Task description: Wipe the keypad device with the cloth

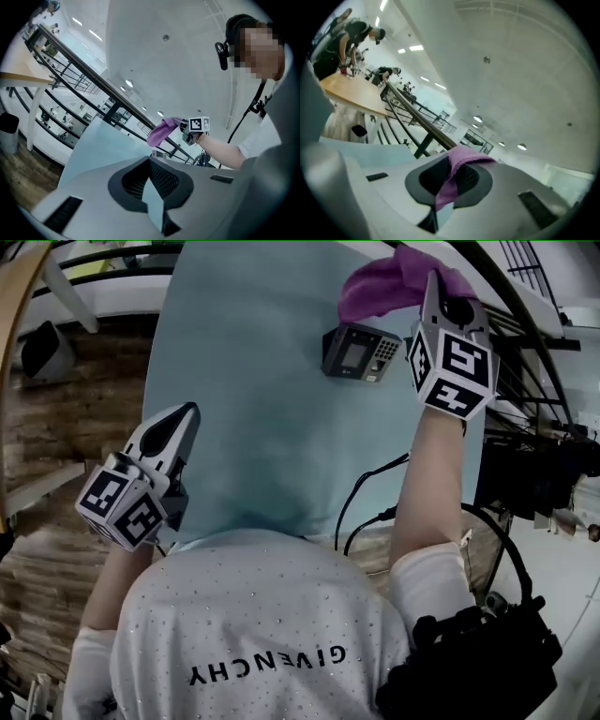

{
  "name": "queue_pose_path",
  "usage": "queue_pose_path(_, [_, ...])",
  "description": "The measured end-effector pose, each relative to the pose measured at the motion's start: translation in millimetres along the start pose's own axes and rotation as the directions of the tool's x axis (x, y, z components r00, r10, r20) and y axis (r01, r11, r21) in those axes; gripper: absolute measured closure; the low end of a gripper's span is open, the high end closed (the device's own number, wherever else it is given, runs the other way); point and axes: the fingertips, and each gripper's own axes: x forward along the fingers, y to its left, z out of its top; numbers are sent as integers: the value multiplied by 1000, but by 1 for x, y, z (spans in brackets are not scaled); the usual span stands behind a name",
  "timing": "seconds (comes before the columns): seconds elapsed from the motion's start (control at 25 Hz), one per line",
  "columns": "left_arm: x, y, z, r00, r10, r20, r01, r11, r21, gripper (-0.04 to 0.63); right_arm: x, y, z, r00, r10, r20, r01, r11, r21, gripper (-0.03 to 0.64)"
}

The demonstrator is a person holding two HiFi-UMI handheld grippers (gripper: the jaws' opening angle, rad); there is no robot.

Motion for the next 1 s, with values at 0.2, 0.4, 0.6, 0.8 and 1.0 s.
queue_pose_path(0.2, [-3, -42, -22, 991, 116, 60, -112, 991, -75, 595, 8, 66, -92, 920, 373, -116, -382, 922, -64, 597])
queue_pose_path(0.4, [-2, -116, -59, 972, 226, 57, -222, 972, -78, 595, -23, 62, -174, 879, 428, -211, -463, 871, -164, 597])
queue_pose_path(0.6, [3, -142, -49, 946, 312, 86, -309, 950, -48, 595, -17, 24, -197, 877, 442, -189, -463, 882, -87, 597])
queue_pose_path(0.8, [-2, -164, -52, 931, 358, 73, -357, 934, -28, 595, -23, -22, -226, 897, 403, -183, -421, 904, -75, 597])
queue_pose_path(1.0, [-4, -174, -55, 914, 399, 72, -400, 916, -6, 595, -30, -46, -255, 907, 389, -163, -393, 920, 10, 597])
